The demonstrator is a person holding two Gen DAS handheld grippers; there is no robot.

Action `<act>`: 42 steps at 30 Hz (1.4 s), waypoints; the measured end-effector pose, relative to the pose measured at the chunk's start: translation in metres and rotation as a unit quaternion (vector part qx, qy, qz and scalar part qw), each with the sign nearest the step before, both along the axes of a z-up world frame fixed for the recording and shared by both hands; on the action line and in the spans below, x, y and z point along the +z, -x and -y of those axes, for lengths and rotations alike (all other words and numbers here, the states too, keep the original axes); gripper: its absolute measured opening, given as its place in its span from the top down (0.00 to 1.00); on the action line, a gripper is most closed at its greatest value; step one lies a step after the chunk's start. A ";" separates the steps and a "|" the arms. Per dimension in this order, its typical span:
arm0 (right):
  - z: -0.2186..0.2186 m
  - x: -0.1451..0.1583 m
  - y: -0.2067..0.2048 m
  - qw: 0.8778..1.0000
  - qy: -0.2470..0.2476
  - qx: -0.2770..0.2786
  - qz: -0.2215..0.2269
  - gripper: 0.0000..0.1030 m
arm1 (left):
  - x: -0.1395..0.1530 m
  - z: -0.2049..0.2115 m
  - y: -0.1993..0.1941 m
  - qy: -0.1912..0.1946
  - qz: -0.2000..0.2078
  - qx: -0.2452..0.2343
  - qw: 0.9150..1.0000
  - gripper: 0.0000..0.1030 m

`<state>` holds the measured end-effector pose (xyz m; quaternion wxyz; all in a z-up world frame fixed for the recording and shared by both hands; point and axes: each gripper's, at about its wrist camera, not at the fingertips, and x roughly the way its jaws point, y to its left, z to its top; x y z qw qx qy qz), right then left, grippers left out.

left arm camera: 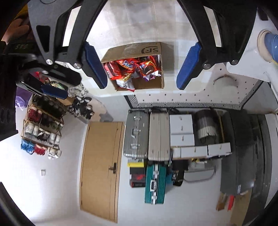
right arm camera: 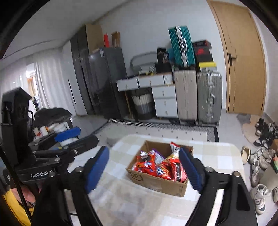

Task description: Organize snacks

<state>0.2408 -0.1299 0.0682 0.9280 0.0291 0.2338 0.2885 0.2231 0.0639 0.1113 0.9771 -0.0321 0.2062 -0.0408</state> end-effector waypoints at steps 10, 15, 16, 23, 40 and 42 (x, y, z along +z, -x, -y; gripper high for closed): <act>0.021 0.053 0.116 0.996 -0.028 0.004 0.086 0.02 | 0.049 -0.004 0.127 -0.011 0.061 0.029 0.998 0.00; 0.029 0.053 0.164 0.992 -0.015 -0.011 0.128 0.01 | 0.047 -0.010 0.184 -0.018 0.078 0.051 0.996 0.00; 0.031 0.050 0.173 0.991 -0.016 -0.013 0.131 0.01 | 0.044 -0.012 0.194 -0.021 0.081 0.057 0.995 0.00; 0.051 0.023 0.229 0.985 -0.019 -0.049 0.162 0.01 | 0.022 -0.031 0.254 -0.003 0.086 0.090 0.992 0.00; 0.071 -0.034 0.185 0.989 -0.035 -0.082 0.114 0.00 | -0.058 -0.051 0.204 -0.005 0.057 0.114 0.992 0.00; 0.070 -0.046 0.171 0.990 -0.031 -0.085 0.106 0.00 | -0.074 -0.055 0.181 -0.003 0.052 0.118 0.992 0.00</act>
